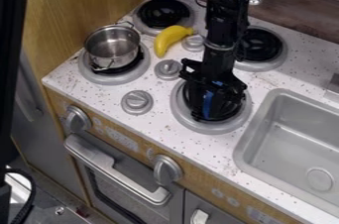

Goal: Move the blue fork on top of the bottom right burner

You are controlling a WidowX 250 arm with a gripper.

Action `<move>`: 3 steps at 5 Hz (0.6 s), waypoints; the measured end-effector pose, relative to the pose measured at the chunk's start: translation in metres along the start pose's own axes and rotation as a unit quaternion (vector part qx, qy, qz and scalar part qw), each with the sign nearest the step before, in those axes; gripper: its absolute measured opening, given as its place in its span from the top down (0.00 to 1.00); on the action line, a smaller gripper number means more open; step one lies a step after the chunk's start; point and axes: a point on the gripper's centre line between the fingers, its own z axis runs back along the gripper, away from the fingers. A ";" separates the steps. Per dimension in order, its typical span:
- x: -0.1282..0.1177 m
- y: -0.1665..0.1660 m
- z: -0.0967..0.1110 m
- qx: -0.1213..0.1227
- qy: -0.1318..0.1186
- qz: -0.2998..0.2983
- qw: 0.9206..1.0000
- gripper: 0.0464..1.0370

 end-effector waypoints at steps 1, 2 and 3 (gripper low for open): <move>0.002 0.002 0.001 0.008 -0.008 -0.003 1.000 0.11; -0.009 0.008 0.008 0.028 -0.021 0.009 0.999 0.04; -0.019 0.002 0.047 0.006 -0.110 0.004 0.994 0.04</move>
